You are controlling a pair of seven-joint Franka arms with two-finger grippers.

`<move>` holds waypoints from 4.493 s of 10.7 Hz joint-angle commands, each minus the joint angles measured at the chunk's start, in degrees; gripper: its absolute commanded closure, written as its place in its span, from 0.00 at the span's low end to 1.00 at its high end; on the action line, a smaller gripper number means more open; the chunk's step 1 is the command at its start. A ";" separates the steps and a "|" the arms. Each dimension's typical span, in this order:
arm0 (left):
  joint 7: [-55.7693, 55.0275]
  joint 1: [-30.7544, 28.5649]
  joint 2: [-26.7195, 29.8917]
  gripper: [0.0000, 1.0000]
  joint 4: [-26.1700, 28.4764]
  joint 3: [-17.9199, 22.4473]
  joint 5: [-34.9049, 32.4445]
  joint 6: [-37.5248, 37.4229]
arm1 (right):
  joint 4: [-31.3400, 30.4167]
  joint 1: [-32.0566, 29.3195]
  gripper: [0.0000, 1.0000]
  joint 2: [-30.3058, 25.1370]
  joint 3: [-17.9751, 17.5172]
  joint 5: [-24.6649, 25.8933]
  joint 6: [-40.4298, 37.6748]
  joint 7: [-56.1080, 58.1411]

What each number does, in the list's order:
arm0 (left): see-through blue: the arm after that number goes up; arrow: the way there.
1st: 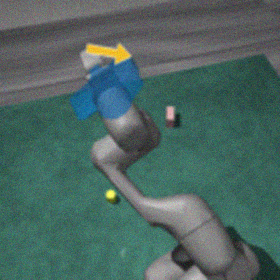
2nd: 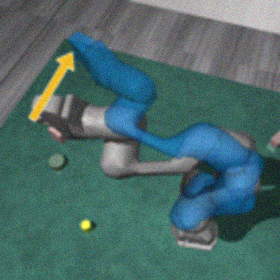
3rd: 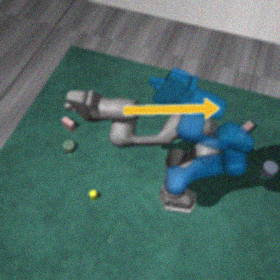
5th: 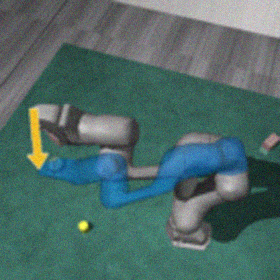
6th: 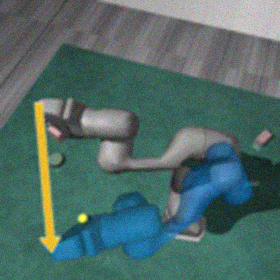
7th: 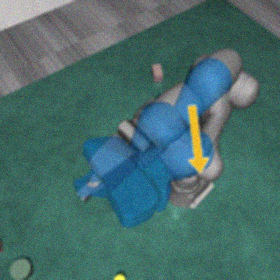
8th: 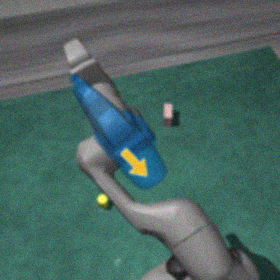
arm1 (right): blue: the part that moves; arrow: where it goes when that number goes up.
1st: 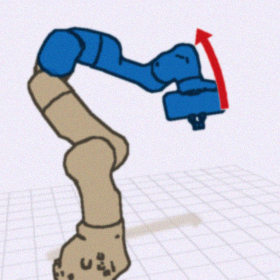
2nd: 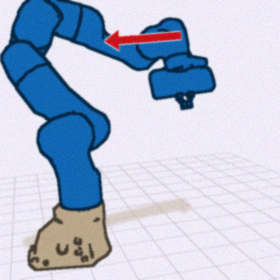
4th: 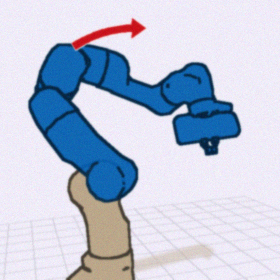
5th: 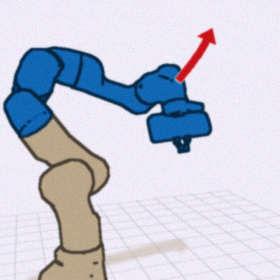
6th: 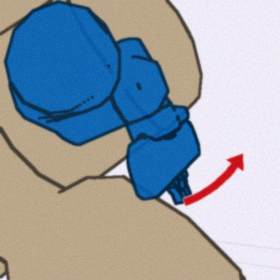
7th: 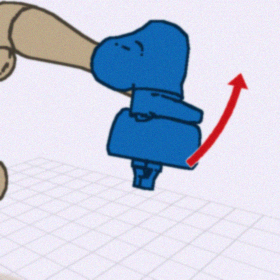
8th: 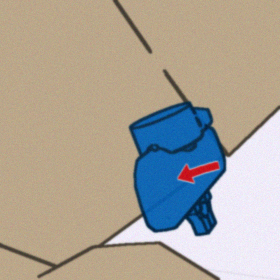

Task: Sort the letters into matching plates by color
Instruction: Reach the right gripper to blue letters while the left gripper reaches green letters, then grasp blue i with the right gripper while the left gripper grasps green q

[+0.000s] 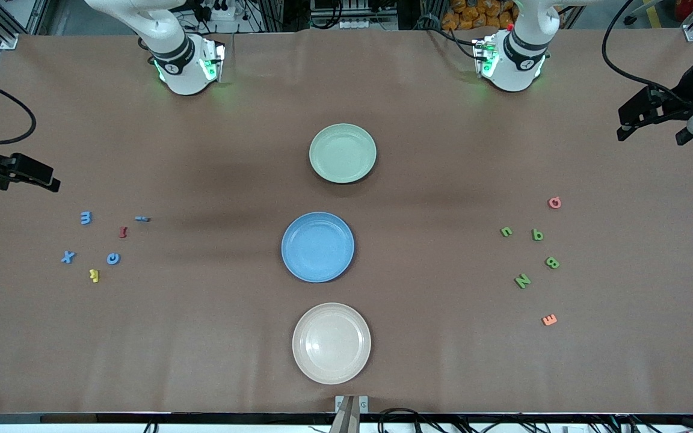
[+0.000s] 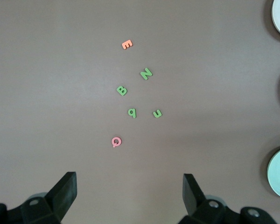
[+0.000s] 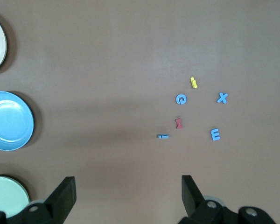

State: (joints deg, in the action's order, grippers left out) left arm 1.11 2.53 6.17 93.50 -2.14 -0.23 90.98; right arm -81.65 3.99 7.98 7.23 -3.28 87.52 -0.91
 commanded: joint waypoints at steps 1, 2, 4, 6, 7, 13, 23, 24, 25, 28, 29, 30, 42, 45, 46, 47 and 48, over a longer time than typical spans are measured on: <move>0.47 -0.16 0.33 0.00 0.19 0.12 1.38 0.16 | 0.35 -0.73 0.00 -0.15 -0.82 0.38 0.02 -0.76; 0.56 -0.16 0.24 0.00 0.19 0.21 1.46 0.16 | 0.35 -0.73 0.00 -0.07 -0.82 0.38 0.02 -0.76; 0.22 -0.07 0.07 0.00 0.10 0.30 1.64 0.16 | 0.35 -0.73 0.00 -0.15 -0.82 0.38 0.02 -0.76; 0.39 0.28 -0.81 0.00 0.10 0.30 0.94 0.25 | -0.43 -1.17 0.00 -0.15 -0.82 0.29 0.89 -0.76; 0.30 0.11 -0.90 0.00 0.62 0.30 1.20 0.25 | -2.09 -1.70 0.00 0.02 -0.73 0.29 2.37 -0.93; -1.89 0.37 -4.24 0.00 10.79 0.30 1.11 10.14 | -22.20 -3.80 0.00 0.11 -0.82 -0.50 23.36 -13.10; -10.15 -0.42 -18.55 0.00 22.77 1.35 -3.61 34.95 | -37.42 -6.10 0.00 6.43 -0.82 -7.27 42.79 -67.35; -10.16 -0.51 -18.83 0.00 23.91 1.35 -4.68 36.71 | -40.31 -6.10 0.00 6.79 -0.82 -7.27 46.56 -69.03; -10.07 -0.42 -19.61 0.00 25.14 1.27 -4.78 38.82 | -42.69 -6.10 0.00 6.96 -0.82 -7.44 49.99 -69.48; -9.81 -0.25 -24.08 0.00 26.20 1.26 -4.78 44.27 | -46.30 -6.10 0.00 7.93 -0.82 -7.53 55.45 -69.05; -9.81 -0.25 -26.02 0.00 26.20 1.26 -4.78 46.11 | -47.36 -6.10 0.00 8.63 -0.82 -7.53 57.56 -68.44; -9.81 -0.16 -27.78 0.00 26.03 1.35 -4.86 47.61 | -48.07 -6.18 0.00 9.59 -0.82 -7.53 59.06 -68.00; -12.97 -0.86 -32.02 0.00 31.82 2.14 -6.18 57.20 | -52.47 -7.15 0.00 13.56 -1.08 -7.44 68.22 -63.60; -12.80 -0.86 -32.28 0.00 31.92 2.14 -6.18 57.38 | -53.00 -6.98 0.11 13.56 -1.26 -7.44 68.31 -63.25; -12.62 -0.86 -32.36 0.00 31.83 2.14 -6.18 57.47 | -53.17 -6.89 0.20 13.56 -1.26 -7.44 68.31 -63.16; -12.62 -0.95 -32.63 0.00 31.74 2.14 -6.18 57.64 | -53.26 -6.89 0.29 13.56 -1.26 -7.44 68.92 -62.03; -12.53 -0.95 -32.98 0.00 31.74 2.14 -6.18 58.43 | -53.70 -6.89 0.46 13.56 -1.34 -7.53 69.01 -61.06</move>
State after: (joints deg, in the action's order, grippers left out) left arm -10.13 1.64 -26.62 124.62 -0.19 -4.73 147.34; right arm -133.58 -2.58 22.02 6.43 -9.92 154.82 -64.53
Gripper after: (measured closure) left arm 0.000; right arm 0.150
